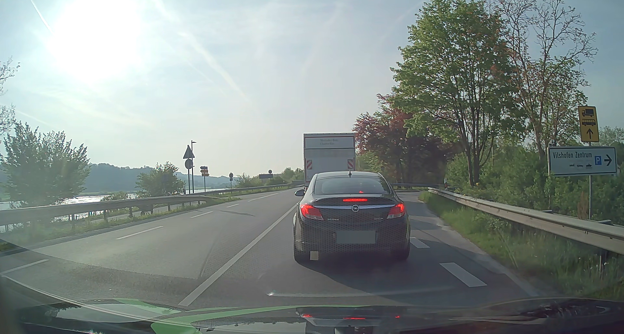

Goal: Follow the waypoints while adhering to traffic rules and regulations

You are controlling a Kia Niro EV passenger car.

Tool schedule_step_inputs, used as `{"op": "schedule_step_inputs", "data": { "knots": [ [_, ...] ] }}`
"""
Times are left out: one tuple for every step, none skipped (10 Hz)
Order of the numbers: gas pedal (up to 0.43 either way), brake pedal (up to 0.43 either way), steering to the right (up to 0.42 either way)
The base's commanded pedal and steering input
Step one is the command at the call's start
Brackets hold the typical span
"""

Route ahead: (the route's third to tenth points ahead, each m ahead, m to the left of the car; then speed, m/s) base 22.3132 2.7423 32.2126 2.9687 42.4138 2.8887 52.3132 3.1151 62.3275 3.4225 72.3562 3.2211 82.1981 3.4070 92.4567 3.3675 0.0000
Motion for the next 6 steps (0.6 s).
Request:
{"op": "schedule_step_inputs", "data": {
  "knots": [
    [0.000,0.274,0.004],
    [0.000,0.280,0.004],
    [0.000,0.274,0.004],
    [0.000,0.280,0.004],
    [0.000,0.274,0.004],
    [0.000,0.274,0.004]
  ]
}}
